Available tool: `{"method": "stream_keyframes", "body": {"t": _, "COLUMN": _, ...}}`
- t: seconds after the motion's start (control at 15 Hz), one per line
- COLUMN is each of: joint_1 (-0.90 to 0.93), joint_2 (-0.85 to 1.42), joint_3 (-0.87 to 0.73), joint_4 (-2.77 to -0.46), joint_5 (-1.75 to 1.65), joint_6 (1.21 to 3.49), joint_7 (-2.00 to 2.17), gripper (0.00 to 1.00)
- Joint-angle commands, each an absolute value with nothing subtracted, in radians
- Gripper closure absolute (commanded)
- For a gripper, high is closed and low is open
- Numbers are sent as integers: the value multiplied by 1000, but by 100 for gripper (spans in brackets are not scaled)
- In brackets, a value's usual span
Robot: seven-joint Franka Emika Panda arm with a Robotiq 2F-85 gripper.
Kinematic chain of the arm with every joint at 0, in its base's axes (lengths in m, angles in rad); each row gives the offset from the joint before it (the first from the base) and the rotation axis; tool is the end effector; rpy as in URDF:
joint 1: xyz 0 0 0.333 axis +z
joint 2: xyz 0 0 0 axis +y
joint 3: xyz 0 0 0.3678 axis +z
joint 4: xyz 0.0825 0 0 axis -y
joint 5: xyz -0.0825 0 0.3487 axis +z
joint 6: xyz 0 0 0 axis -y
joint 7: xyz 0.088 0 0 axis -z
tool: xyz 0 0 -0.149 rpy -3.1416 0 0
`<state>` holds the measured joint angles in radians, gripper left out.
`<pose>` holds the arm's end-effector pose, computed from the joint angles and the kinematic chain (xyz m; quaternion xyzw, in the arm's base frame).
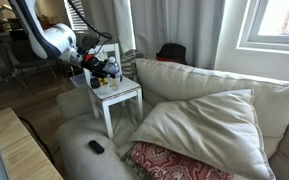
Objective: Put the flashlight on it's side then put the bottle onto the chair
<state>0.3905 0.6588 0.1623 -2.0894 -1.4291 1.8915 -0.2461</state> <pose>0.5129 0.1839 0.1494 0.4881 0.6919 -0.2257 0.4819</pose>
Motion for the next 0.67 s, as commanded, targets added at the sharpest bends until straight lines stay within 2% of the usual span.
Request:
{"method": "stream_keyframes", "body": {"t": 0.0, "joint_1": 379, "joint_2": 674, "joint_3": 201, "joint_4": -2085, "joint_5": -1500, "joint_6": 1854, "joint_7": -282, "gripper": 76}}
{"method": "stream_keyframes", "body": {"t": 0.6, "joint_1": 416, "joint_2": 741, "joint_3": 226, "joint_4": -2077, "joint_5": -1672, "joint_6": 1791, "joint_7": -270, "gripper": 76}}
